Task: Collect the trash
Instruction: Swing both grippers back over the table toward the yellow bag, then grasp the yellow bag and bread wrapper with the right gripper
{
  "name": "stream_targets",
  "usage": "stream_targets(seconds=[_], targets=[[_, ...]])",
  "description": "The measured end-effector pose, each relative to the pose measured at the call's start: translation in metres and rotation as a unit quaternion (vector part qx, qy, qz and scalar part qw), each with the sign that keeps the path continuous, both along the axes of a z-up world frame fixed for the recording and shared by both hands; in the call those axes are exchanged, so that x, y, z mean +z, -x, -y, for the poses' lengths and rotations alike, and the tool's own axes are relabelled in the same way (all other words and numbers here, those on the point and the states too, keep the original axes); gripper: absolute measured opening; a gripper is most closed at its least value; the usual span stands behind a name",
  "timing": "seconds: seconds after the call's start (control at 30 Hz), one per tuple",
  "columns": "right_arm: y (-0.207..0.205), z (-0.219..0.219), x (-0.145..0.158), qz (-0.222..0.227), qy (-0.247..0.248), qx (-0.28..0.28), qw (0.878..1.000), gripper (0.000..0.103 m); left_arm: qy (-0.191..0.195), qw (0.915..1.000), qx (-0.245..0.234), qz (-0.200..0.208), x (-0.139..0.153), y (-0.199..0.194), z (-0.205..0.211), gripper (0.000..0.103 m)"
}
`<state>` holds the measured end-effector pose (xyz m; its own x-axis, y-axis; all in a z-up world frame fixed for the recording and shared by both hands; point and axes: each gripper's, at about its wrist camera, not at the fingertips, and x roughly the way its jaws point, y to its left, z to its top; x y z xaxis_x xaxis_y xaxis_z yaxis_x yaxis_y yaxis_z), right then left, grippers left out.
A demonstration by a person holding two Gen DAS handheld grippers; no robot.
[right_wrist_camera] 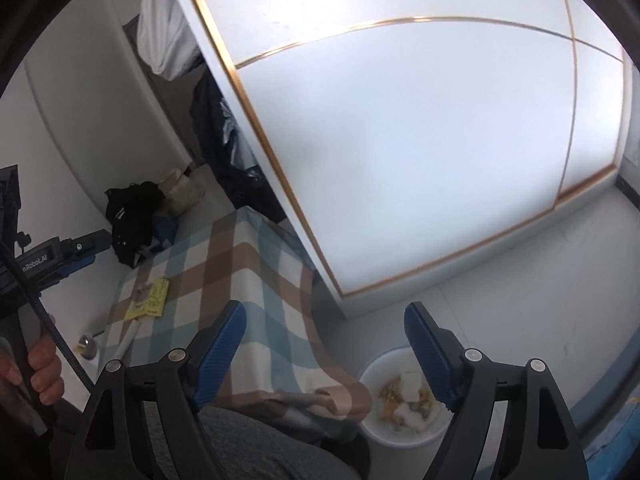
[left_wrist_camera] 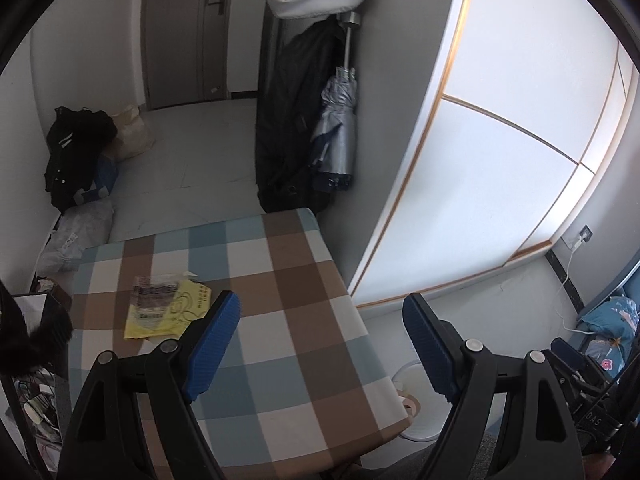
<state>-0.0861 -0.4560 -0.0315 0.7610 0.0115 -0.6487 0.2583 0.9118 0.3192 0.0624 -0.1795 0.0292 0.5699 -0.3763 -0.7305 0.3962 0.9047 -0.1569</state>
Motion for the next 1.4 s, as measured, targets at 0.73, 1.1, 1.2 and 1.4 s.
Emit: stream_targets(seconds=[0.73, 1.1, 1.2, 1.4], targets=[[-0.099, -0.196, 0.031, 0.046, 0.003, 0.179, 0.983, 0.093, -0.004, 0.9866, 0.163, 0.011, -0.022, -0.036, -0.162, 0.081], [-0.142, -0.226, 0.010, 0.010, 0.025, 0.199, 0.980, 0.093, 0.027, 0.9808, 0.188, -0.042, -0.054, -0.059, -0.204, 0.081], [-0.158, -0.235, 0.001, -0.009, 0.029, 0.208, 0.978, 0.093, 0.017, 0.9782, 0.199, -0.057, -0.059, -0.068, -0.213, 0.081], [-0.206, -0.249, -0.031, -0.065, 0.020, 0.229, 0.971, 0.093, 0.026, 0.9692, 0.216, -0.116, -0.079, -0.086, -0.233, 0.081]])
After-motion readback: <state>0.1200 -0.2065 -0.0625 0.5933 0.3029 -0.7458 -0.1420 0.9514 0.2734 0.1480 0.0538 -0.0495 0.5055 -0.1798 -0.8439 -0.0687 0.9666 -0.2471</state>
